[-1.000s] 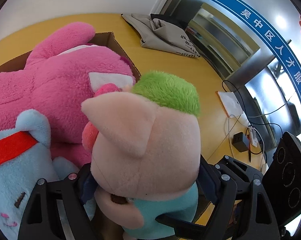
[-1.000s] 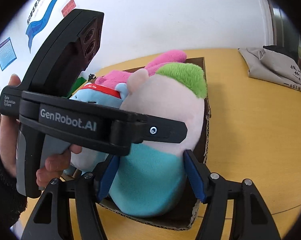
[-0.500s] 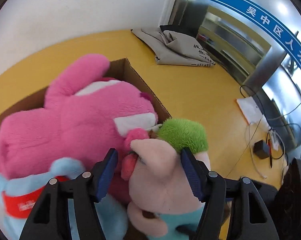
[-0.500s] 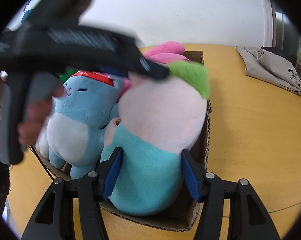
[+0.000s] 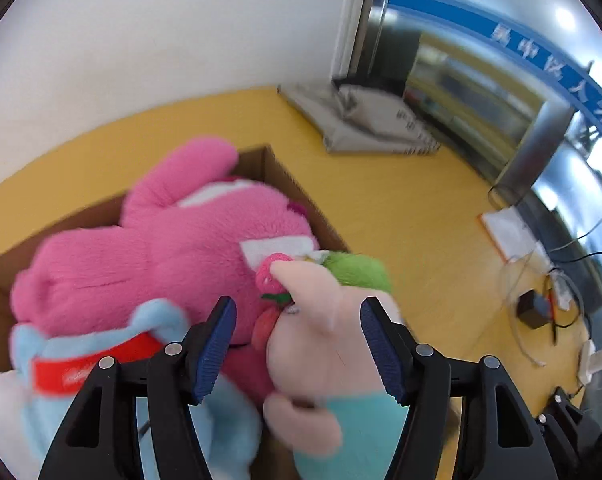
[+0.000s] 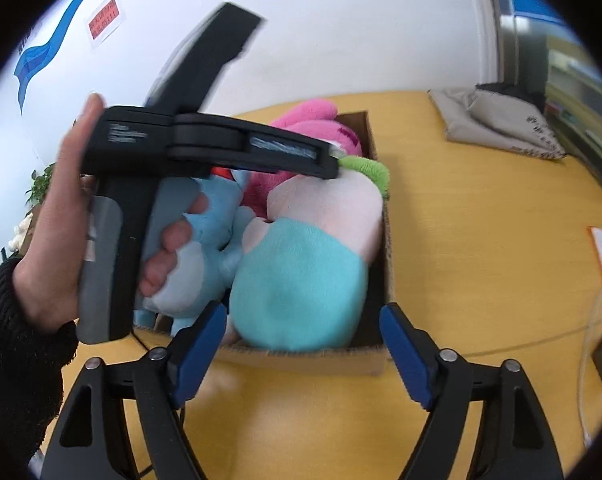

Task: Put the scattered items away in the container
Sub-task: 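Open both grippers and move them toward the clear phone case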

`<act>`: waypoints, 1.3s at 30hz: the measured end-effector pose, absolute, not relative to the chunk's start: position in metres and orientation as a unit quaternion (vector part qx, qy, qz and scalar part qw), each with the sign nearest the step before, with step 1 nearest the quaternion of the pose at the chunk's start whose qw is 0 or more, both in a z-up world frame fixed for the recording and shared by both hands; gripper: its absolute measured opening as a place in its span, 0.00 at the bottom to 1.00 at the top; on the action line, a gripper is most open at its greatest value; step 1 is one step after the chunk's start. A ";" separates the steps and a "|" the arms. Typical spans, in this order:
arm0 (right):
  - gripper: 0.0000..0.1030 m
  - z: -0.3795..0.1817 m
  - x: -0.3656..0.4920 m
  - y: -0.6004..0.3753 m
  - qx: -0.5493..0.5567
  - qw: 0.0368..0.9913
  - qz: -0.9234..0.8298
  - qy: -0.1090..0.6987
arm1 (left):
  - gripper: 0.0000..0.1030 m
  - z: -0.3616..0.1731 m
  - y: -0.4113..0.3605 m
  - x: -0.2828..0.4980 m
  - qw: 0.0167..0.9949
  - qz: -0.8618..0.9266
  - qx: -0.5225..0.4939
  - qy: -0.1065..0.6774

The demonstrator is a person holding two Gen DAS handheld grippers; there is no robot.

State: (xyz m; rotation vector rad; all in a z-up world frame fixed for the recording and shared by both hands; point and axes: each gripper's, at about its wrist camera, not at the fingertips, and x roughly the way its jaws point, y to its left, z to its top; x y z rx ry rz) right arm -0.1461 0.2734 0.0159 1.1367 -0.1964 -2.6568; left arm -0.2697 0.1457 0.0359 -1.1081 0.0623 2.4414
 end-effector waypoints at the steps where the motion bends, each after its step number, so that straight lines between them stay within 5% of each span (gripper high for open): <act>1: 0.78 0.021 -0.136 0.273 0.384 0.116 -0.914 -0.068 | 0.73 0.048 0.133 -0.252 0.232 0.892 -0.387 0.013; 3: 0.79 0.029 -0.116 0.269 0.372 0.103 -0.921 -0.059 | 0.93 0.067 0.102 -0.209 0.237 0.900 -0.366 -0.005; 14: 0.79 0.060 -0.020 0.242 0.323 0.059 -0.945 -0.005 | 1.00 0.070 -0.032 -0.024 0.166 0.923 -0.344 -0.039; 25: 0.79 0.064 0.027 0.229 0.323 0.052 -0.945 0.009 | 0.94 0.020 -0.053 0.047 0.175 0.899 -0.396 -0.070; 29: 0.79 0.056 0.040 0.227 0.336 0.062 -0.940 0.002 | 0.67 0.003 -0.049 0.050 0.177 0.886 -0.424 -0.065; 37: 0.79 -0.019 0.072 0.187 0.437 0.163 -0.885 0.011 | 0.65 -0.054 -0.041 0.056 0.193 0.847 -0.493 -0.051; 39: 0.79 -0.035 0.071 0.178 0.462 0.170 -0.870 0.007 | 0.55 -0.072 -0.040 0.052 0.191 0.835 -0.515 -0.043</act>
